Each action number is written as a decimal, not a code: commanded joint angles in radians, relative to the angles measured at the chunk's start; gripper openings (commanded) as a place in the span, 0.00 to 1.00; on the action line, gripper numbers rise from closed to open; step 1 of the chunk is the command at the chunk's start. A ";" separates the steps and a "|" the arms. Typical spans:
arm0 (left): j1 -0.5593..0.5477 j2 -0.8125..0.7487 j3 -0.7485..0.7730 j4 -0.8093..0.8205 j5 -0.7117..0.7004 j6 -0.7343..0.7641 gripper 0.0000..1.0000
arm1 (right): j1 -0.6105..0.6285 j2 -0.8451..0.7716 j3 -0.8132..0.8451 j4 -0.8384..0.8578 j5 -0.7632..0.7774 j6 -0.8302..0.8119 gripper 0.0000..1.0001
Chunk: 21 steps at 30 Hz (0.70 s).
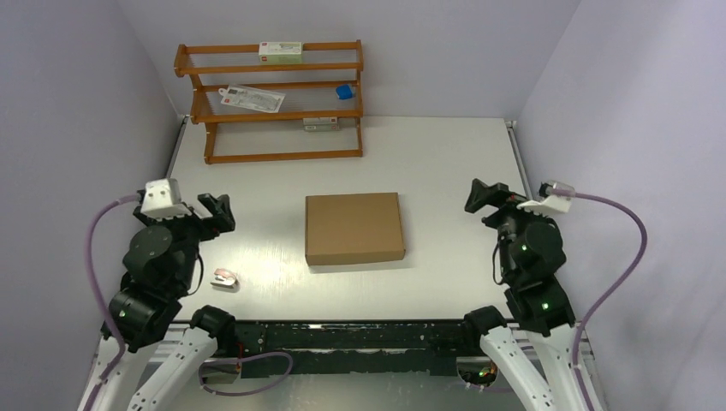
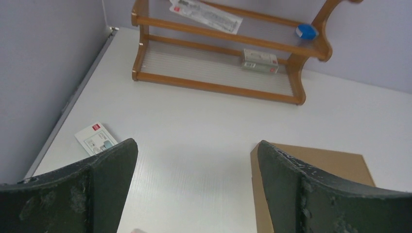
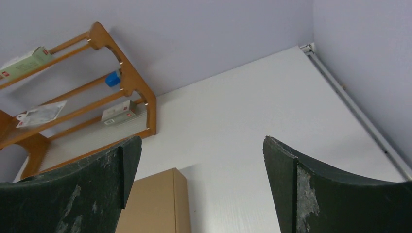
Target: Fold the paper box
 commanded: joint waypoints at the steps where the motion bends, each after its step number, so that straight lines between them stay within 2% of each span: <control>1: -0.004 -0.057 0.075 -0.074 -0.056 -0.012 0.98 | -0.004 -0.065 -0.013 -0.081 -0.032 -0.052 1.00; 4: -0.004 -0.121 0.048 -0.051 -0.076 -0.004 0.98 | -0.002 -0.088 -0.025 -0.098 -0.032 -0.052 1.00; 11: -0.004 -0.269 -0.131 0.056 -0.107 -0.013 0.98 | -0.002 -0.159 -0.066 -0.063 -0.049 -0.058 1.00; 21: -0.004 -0.197 -0.141 0.067 -0.058 0.005 0.98 | -0.004 -0.155 -0.068 -0.061 -0.060 -0.059 1.00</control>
